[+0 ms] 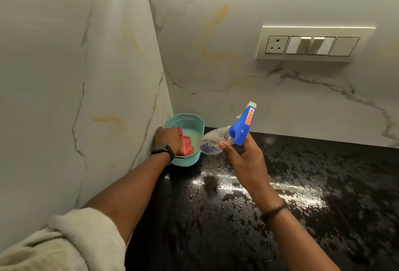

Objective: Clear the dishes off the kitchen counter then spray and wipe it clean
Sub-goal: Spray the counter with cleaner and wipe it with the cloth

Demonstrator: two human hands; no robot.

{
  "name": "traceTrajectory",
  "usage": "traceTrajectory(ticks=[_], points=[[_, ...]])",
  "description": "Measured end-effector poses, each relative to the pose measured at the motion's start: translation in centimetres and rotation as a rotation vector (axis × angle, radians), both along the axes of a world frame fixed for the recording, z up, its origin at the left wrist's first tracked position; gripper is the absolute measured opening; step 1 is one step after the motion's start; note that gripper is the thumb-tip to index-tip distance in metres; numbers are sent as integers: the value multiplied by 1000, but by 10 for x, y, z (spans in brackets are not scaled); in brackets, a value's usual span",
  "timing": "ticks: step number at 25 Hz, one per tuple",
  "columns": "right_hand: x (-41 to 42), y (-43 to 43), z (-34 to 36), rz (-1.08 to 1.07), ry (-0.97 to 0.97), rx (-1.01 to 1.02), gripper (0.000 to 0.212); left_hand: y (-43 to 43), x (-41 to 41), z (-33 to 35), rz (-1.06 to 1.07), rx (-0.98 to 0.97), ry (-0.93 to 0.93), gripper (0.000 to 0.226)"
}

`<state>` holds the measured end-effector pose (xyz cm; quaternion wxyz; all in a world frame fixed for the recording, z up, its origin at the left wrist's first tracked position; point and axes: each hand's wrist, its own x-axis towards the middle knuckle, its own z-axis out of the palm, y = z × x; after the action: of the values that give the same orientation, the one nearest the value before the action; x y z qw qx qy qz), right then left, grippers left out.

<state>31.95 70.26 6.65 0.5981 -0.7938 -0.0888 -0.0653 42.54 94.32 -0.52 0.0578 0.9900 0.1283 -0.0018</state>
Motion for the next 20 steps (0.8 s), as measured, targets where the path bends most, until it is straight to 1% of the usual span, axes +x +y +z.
traceTrajectory(ticks=[3,5,6,7,9,11,14,17,20], points=[[42,19,1,-6,-59,-34,28,1,-14,28,97,-307,-402,20],[76,33,-5,-16,-79,-75,29,-1,-35,48,96,-486,-677,19],[97,46,-12,22,-63,-96,29,1,-50,55,90,-563,-768,18],[115,57,-19,56,-39,-123,29,1,-64,62,81,-659,-815,17],[145,77,-37,119,37,-215,28,-1,-91,68,94,-856,-813,15],[164,95,-52,177,77,-343,30,-1,-112,64,181,-982,-785,15],[178,110,-62,252,84,-423,36,-8,-146,54,288,-1016,-726,18],[187,117,-57,313,55,-515,44,-23,-179,43,360,-944,-685,20],[187,114,-49,346,73,-566,51,-37,-206,37,448,-925,-702,26]])
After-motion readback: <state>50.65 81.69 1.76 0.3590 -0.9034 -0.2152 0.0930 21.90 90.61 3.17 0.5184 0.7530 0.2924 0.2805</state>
